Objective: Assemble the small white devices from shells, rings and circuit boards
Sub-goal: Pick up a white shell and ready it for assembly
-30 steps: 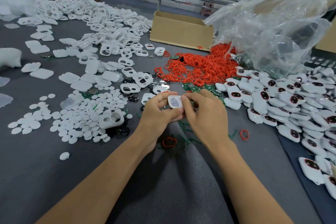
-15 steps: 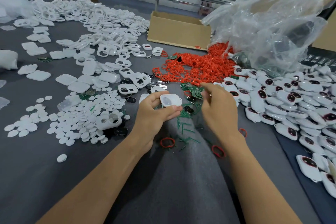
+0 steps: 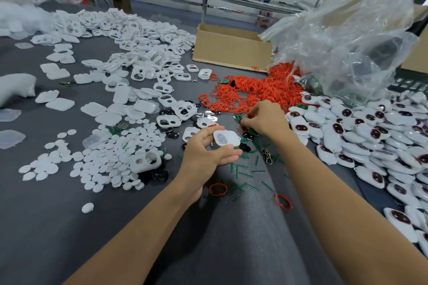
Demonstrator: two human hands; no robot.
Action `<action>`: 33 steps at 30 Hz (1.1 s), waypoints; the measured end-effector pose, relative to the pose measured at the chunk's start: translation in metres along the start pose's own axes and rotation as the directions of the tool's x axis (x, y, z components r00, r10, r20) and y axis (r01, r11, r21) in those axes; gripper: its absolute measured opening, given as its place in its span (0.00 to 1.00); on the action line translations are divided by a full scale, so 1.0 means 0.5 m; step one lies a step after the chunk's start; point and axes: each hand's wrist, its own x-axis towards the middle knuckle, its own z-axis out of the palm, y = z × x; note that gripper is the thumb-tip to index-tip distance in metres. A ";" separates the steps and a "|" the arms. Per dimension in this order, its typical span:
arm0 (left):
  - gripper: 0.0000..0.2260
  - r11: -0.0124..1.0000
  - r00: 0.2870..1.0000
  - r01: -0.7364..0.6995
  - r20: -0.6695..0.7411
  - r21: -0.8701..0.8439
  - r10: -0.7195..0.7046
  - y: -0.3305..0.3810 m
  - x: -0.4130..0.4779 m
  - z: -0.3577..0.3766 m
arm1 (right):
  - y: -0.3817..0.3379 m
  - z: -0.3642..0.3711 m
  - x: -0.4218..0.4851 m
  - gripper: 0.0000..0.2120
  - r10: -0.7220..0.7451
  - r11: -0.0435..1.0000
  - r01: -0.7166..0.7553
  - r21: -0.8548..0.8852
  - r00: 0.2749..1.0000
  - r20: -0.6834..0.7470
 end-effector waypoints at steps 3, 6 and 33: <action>0.15 1.000 1.000 0.002 -0.006 -0.008 -0.002 0.000 0.001 0.000 | 0.005 -0.006 -0.010 0.14 0.001 0.999 0.000 0.051 1.000 -0.019; 0.16 1.000 1.000 0.008 -0.008 -0.007 -0.008 -0.002 0.003 -0.001 | 0.014 -0.019 -0.048 0.12 -0.055 0.962 0.083 0.260 0.992 -0.113; 0.18 1.000 1.000 0.003 -0.012 0.010 -0.003 -0.005 0.006 -0.005 | 0.027 -0.022 -0.192 0.07 0.076 0.583 -0.046 0.811 0.997 0.002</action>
